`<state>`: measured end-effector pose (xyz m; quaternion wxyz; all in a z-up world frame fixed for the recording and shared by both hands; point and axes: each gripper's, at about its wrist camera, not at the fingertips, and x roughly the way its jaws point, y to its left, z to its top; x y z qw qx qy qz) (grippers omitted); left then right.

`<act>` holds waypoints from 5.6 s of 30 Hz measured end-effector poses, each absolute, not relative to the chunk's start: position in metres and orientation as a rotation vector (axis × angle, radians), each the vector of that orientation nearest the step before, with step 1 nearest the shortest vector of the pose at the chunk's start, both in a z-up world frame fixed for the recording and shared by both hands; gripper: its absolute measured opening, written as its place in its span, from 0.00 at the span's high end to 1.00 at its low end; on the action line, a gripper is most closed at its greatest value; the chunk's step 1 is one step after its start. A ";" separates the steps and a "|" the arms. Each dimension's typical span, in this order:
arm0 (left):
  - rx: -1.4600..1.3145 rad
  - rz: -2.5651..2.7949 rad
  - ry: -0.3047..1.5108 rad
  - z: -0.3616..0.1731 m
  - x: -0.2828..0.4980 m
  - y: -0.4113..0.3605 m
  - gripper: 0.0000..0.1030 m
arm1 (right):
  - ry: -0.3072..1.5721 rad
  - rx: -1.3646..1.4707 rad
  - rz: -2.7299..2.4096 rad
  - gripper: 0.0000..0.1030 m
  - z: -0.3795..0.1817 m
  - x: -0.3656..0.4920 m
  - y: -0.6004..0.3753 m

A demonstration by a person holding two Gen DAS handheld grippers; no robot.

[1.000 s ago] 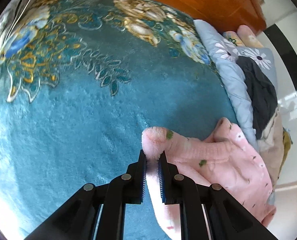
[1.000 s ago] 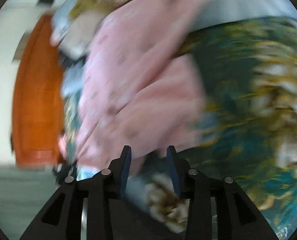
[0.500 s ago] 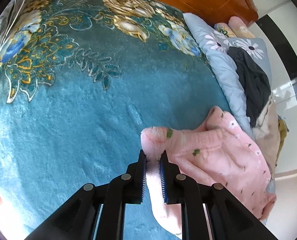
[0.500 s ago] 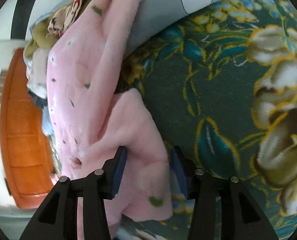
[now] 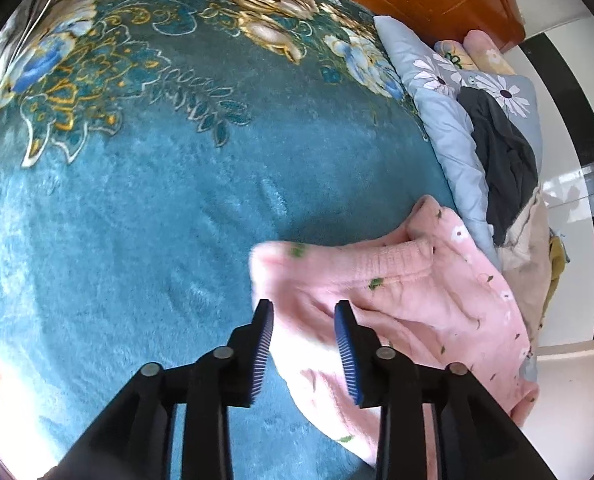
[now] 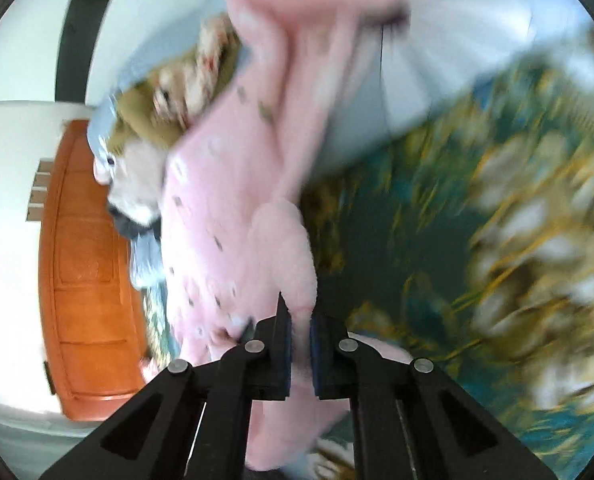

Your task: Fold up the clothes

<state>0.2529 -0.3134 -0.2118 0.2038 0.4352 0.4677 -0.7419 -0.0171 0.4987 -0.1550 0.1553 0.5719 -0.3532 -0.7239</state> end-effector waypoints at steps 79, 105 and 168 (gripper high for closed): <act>1.213 -2.032 1.305 -0.246 0.236 -0.282 0.92 | -1.448 1.716 -2.363 0.94 -0.220 0.077 0.662; 1.021 -1.927 1.336 -0.230 0.278 -0.341 0.94 | -1.696 1.660 -2.239 0.91 -0.257 0.055 0.656; 1.024 -1.937 1.187 -0.171 0.349 -0.307 0.40 | -0.432 1.625 -2.509 0.88 -0.163 -0.169 0.502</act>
